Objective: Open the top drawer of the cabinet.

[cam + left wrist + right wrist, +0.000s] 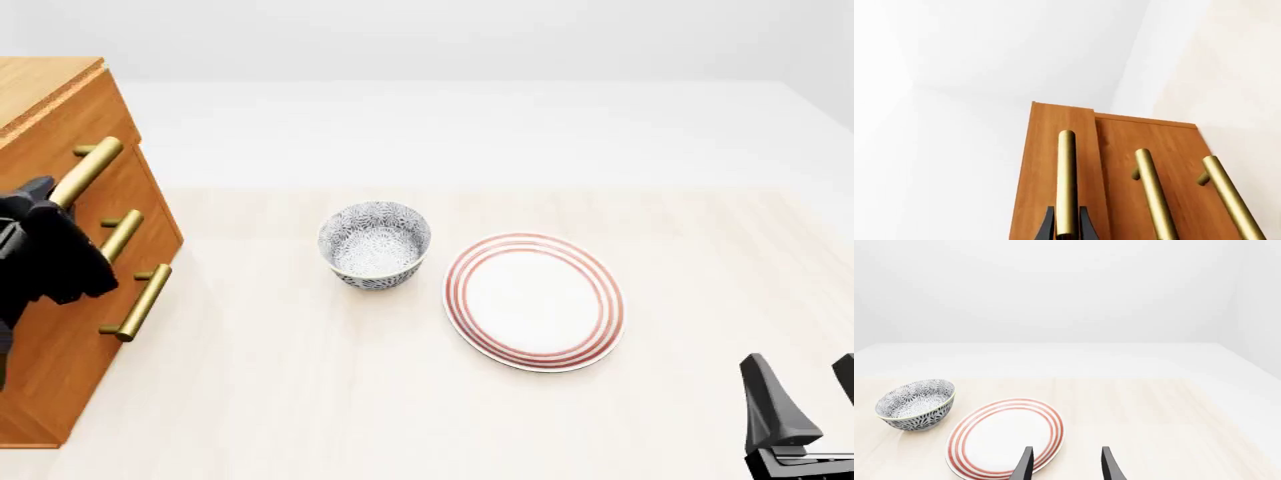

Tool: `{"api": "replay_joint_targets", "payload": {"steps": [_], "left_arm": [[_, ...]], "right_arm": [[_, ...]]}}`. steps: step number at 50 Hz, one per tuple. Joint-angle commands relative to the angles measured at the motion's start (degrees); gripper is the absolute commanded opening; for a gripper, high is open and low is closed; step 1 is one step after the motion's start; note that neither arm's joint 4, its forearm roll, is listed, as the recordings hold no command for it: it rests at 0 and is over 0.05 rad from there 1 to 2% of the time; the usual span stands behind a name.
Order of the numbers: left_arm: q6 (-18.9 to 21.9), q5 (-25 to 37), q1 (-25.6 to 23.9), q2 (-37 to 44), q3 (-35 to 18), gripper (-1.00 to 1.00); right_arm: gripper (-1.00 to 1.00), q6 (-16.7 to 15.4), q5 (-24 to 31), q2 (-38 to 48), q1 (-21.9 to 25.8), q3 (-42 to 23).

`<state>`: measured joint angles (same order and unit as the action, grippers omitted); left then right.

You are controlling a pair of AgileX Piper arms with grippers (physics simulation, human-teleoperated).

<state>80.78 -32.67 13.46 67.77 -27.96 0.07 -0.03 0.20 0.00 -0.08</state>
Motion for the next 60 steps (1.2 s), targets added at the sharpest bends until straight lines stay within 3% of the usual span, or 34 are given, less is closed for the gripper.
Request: {"api": "replay_joint_targets", "payload": {"steps": [1,18,39,60], "left_arm": [[1.47,0.77,-0.19,-2.68,4.32,-1.00],[2.47,3.71,-3.77,-5.35,3.24,-1.00],[2.41,1.03,-9.00,-1.78,3.08,-1.00],[2.39,1.51,-11.95,-4.56,3.91,-1.00]], "right_arm": [[1.00,-0.01,-0.01,0.03,0.00,-0.03],[1.00,-0.01,-0.01,0.03,-0.01,-0.03],[1.00,-0.01,-0.01,0.03,-0.01,-0.03],[1.00,-0.03,-0.01,0.03,0.00,-0.03]]}}
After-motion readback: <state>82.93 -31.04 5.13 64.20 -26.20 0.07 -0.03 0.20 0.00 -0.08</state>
